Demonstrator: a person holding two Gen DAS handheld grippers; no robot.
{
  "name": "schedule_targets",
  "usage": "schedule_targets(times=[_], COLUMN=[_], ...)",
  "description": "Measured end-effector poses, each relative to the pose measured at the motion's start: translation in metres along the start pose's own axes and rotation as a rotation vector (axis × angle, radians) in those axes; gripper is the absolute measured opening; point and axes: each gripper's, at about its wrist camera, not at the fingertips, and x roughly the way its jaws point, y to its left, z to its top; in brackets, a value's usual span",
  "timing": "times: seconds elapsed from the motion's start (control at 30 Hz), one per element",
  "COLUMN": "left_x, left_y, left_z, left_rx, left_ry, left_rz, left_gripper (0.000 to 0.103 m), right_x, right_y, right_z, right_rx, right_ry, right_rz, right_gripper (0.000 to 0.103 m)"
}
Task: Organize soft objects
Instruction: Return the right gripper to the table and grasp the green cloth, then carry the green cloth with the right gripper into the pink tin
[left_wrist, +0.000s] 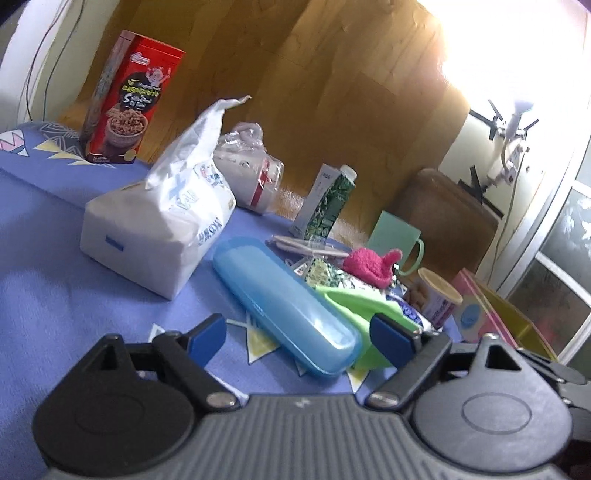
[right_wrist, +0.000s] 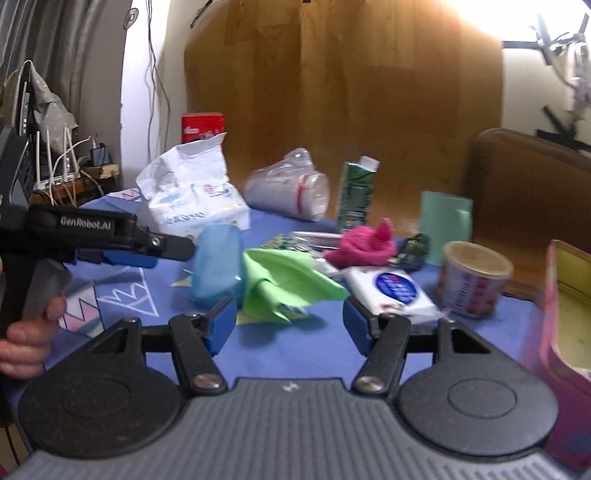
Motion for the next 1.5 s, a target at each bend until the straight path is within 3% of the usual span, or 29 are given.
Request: schedule_targets(times=[0.23, 0.3, 0.33, 0.37, 0.43, 0.6, 0.7, 0.8, 0.87, 1.03, 1.1, 1.13, 1.17, 1.4, 1.5], left_x=[-0.006, -0.006, -0.006, -0.006, -0.006, -0.006, -0.005, -0.004, -0.003, -0.004, -0.008, -0.011, -0.014, -0.031, -0.025], left_y=[0.005, 0.005, 0.004, 0.004, 0.003, 0.005, 0.005, 0.005, 0.004, -0.001, -0.002, -0.003, -0.004, -0.034, -0.053], left_z=[-0.001, -0.001, -0.001, -0.001, -0.001, -0.001, -0.001, 0.000, 0.000, -0.001, -0.001, -0.002, -0.002, -0.008, -0.014], left_rx=[-0.023, -0.017, -0.013, -0.011, -0.009, -0.015, -0.015, -0.015, -0.014, 0.007, 0.007, 0.003, 0.001, 0.059, 0.110], left_ry=[-0.031, -0.030, -0.031, -0.032, -0.032, -0.027, -0.020, -0.010, -0.001, 0.025, 0.043, 0.051, 0.061, 0.124, 0.172], left_rz=[-0.042, -0.051, -0.053, -0.055, -0.057, -0.068, -0.068, -0.081, -0.078, -0.068, -0.076, -0.088, -0.105, -0.219, -0.216], left_gripper=[0.087, 0.087, 0.087, 0.087, 0.087, 0.087, 0.087, 0.087, 0.087, 0.087, 0.087, 0.088, 0.089, 0.089, 0.089], right_x=[0.035, 0.047, 0.053, 0.058, 0.064, 0.038, 0.009, -0.022, -0.037, -0.039, -0.038, -0.039, -0.043, -0.045, -0.040], right_y=[0.011, 0.008, 0.008, 0.008, 0.006, 0.000, -0.002, -0.005, -0.003, 0.001, -0.003, -0.005, -0.005, -0.008, -0.006], right_z=[0.005, 0.007, 0.008, 0.008, 0.007, 0.001, -0.007, -0.018, -0.027, -0.039, -0.039, -0.039, -0.039, -0.039, -0.042], right_rx=[-0.103, -0.097, -0.100, -0.102, -0.088, -0.048, -0.027, -0.010, -0.007, -0.034, -0.014, -0.008, -0.007, -0.020, -0.019], right_ry=[0.056, 0.083, 0.098, 0.114, 0.141, 0.117, 0.120, 0.137, 0.145, 0.132, 0.123, 0.110, 0.094, 0.084, 0.096], right_rz=[-0.018, -0.018, -0.014, -0.008, -0.002, 0.011, 0.106, 0.245, 0.284, 0.150, 0.139, 0.140, 0.140, 0.170, 0.188], right_gripper=[0.065, 0.057, 0.045, 0.026, 0.004, 0.004, 0.004, 0.004, 0.004, 0.013, 0.032, 0.049, 0.058, 0.059, 0.067])
